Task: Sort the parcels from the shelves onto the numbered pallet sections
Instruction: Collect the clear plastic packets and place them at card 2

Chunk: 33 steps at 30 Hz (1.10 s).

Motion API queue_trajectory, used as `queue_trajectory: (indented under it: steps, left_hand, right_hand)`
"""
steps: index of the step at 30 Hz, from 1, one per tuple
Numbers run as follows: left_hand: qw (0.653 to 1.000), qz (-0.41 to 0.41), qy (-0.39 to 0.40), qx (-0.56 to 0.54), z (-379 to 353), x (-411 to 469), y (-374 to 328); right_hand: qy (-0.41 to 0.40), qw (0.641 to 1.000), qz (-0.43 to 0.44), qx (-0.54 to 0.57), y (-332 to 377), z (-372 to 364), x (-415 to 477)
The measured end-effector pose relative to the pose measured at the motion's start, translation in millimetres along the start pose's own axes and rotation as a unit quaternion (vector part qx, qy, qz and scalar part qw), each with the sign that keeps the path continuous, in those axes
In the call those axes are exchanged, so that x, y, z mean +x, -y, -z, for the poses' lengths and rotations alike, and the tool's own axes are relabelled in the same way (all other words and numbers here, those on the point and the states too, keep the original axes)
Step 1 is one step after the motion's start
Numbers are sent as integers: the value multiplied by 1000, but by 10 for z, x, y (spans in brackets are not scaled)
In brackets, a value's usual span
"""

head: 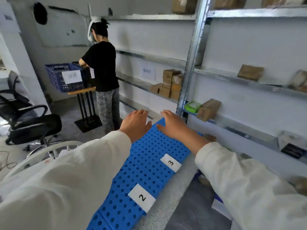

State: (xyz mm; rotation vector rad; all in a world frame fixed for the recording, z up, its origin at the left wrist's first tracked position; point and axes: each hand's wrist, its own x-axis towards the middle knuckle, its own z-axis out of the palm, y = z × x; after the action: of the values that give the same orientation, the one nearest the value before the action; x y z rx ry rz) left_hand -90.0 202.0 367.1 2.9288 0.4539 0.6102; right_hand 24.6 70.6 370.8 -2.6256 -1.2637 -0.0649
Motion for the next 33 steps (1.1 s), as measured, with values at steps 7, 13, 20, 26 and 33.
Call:
queue_trajectory:
  steps: [7,13,20,26,33]
  left_hand:
    - [997,-74,-1,-7,-109,807,-1313]
    - [987,-158,10,-22,-367,1269,-2577]
    - [977,-209,-17,-50,-584,1672,-3721]
    - [966,-255,-22,-44,-779,1972,-4292]
    - [960,-273,-21,-56,-1024,2475,-4665]
  right_hand:
    - [-53,994,-92,-26,-1332,734,-446]
    - [-101,982,-157,-39,-2328,1258,-950]
    - [-111,963,-239,-65,-3311,1589,-1511]
    - [-116,949,-290,-51,-3879,1747,-1687]
    - [-126,940,-312,-50,-4372,1872,-1452]
